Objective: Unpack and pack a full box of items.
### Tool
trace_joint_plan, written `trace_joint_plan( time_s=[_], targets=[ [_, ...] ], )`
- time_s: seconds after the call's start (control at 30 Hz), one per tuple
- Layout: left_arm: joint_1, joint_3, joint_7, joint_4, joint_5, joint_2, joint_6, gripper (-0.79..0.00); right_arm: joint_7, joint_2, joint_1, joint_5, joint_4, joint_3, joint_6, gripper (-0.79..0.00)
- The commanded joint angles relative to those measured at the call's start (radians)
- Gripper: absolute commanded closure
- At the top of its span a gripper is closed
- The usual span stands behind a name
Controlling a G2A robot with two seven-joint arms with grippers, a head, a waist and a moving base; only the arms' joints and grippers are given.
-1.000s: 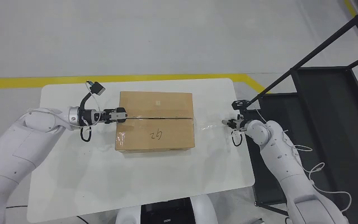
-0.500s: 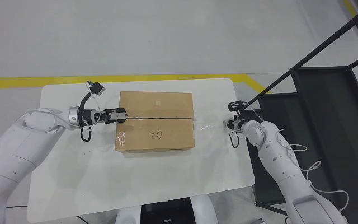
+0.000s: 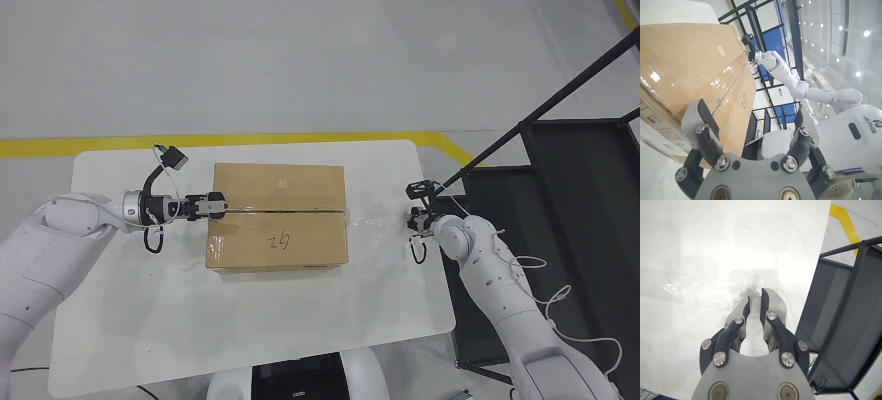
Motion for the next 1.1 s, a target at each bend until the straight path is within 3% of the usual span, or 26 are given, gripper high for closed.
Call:
trace_joint_plan(
  time_s=[0.0,0.3,0.53,0.87,1.07],
  targets=[
    [0.000,0.000,0.000,0.000,0.000,0.000,0.000,-0.785,-0.001,-0.001,0.001,-0.004,0.001,-0.003,0.002,0.000],
    [0.000,0.000,0.000,0.000,0.000,0.000,0.000,-0.785,-0.017,0.004,-0.012,0.008,-0.043,0.024,-0.005,0.000],
    [0.000,0.000,0.000,0.000,0.000,0.000,0.000,-0.785,0.006,0.024,-0.082,0.110,-0.163,0.121,-0.095,0.000],
    [0.000,0.000,0.000,0.000,0.000,0.000,0.000,-0.785,0.204,0.056,-0.127,0.598,-0.161,0.281,-0.457,0.000],
    [0.000,0.000,0.000,0.000,0.000,0.000,0.000,-0.785,0.430,0.071,-0.085,0.980,-0.108,0.296,-0.569,0.000]
  ],
)
